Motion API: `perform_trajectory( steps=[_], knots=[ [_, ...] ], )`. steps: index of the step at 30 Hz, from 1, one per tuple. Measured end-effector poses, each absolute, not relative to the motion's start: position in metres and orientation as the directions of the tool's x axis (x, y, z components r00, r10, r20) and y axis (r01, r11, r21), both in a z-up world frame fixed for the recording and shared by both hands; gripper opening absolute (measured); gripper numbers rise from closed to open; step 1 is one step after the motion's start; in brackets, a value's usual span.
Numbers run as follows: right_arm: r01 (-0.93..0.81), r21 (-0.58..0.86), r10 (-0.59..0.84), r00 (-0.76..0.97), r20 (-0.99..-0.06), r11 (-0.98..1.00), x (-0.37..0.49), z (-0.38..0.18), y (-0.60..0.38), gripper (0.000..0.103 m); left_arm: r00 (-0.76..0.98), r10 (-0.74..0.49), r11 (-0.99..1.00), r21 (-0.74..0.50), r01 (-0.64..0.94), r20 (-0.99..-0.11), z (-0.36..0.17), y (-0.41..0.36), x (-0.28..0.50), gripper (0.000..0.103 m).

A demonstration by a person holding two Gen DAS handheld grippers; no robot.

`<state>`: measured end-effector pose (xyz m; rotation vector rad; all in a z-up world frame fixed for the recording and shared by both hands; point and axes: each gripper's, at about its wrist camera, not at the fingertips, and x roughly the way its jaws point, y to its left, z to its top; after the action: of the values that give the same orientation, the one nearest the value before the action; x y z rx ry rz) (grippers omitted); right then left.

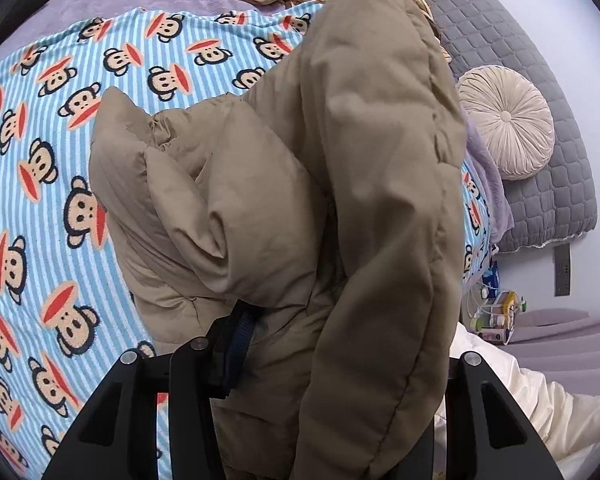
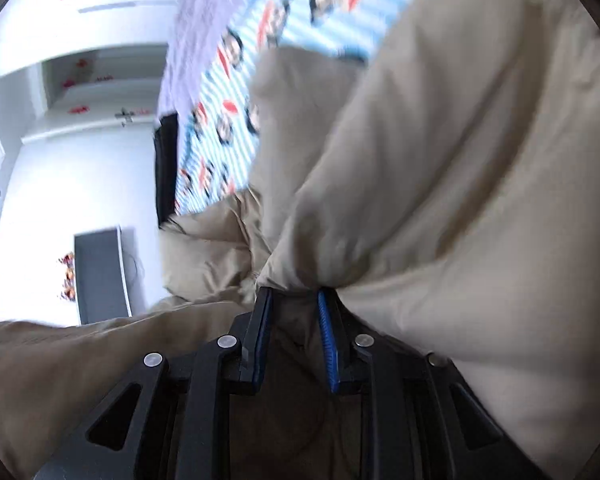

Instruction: Fold large clothes

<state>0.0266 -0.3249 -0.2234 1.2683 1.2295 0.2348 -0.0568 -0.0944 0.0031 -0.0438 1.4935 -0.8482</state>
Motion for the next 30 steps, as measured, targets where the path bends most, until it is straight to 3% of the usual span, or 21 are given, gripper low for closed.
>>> perform_trajectory(
  steps=[2,5,11,19,24,27,30],
  knots=[
    [0.45,0.815,0.73,0.406,-0.551,0.365,0.025,-0.216,-0.329,0.025,-0.181,-0.527,0.7,-0.545,0.463,-0.83,0.002,-0.106,-0.057,0.047],
    [0.431,0.81,0.705,0.423,-0.57,0.397,0.005,-0.194,-0.353,0.026,-0.239,-0.565,0.633,-0.6,0.489,-0.79,-0.002,-0.131,-0.057,0.065],
    [0.502,0.743,0.56,0.492,-0.666,0.442,-0.087,-0.156,-0.421,0.04,-0.403,-0.666,0.466,-0.772,0.432,-0.628,-0.035,-0.189,-0.049,0.065],
    [0.56,0.703,0.411,0.57,-0.711,0.438,-0.207,-0.111,-0.45,0.084,-0.402,-0.557,0.546,-0.685,0.482,-0.727,-0.097,-0.261,-0.054,0.065],
    [0.425,0.789,0.49,0.622,-0.611,0.444,-0.255,-0.081,-0.451,0.087,-0.365,-0.497,0.552,-0.612,0.566,-0.787,-0.103,-0.277,-0.058,0.065],
    [0.364,0.834,0.584,0.596,-0.551,0.415,-0.235,-0.082,-0.432,0.087,-0.312,-0.5,0.546,-0.574,0.611,-0.808,-0.09,-0.277,-0.055,0.065],
    [0.381,0.801,0.597,0.535,-0.598,0.461,-0.209,-0.092,-0.421,0.087,-0.159,-0.537,0.545,-0.484,0.685,-0.829,-0.051,-0.255,-0.049,0.065]
  ],
)
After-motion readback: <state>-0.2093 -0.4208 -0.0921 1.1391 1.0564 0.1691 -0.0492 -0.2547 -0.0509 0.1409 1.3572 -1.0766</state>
